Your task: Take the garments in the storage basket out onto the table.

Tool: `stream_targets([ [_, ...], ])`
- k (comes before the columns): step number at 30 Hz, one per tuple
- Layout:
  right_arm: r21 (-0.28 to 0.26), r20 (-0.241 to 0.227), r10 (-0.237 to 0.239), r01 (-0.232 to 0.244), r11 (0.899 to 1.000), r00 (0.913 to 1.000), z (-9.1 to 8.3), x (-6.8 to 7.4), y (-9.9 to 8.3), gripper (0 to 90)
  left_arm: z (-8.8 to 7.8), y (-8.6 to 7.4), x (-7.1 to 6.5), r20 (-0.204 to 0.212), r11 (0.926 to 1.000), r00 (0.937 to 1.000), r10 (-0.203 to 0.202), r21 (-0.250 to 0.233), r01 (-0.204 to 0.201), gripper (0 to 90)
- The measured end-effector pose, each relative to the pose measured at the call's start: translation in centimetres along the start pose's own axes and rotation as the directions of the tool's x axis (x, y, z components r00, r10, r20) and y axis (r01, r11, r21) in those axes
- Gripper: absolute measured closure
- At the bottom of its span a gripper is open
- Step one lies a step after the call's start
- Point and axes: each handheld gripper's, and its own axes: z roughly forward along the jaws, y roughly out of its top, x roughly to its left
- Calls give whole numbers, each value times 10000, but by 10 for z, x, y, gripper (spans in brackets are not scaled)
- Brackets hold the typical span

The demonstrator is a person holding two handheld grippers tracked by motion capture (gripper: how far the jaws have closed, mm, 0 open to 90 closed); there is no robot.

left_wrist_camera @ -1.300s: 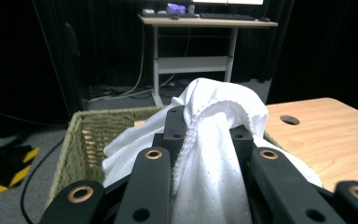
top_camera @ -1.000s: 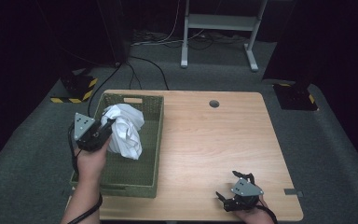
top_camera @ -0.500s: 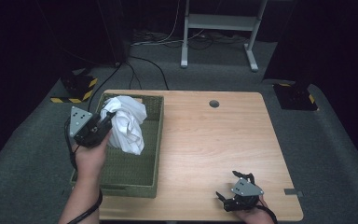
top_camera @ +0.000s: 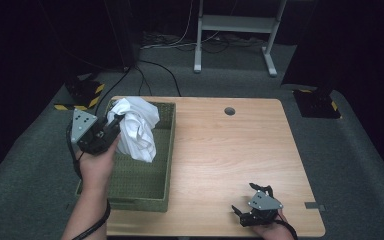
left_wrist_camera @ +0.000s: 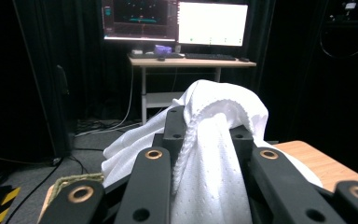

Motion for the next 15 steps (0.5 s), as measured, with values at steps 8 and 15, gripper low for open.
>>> stream_targets([
  [8,-7,-13,23,-23,10000,10000,0,0,0,17,3,4,-12,300,10000,9995,34,-55,-32,760],
  [15,-48,-22,-6,6,10000,10000,0,0,0,17,7,7,-23,559,9998,9984,91,-161,-82,760],
])
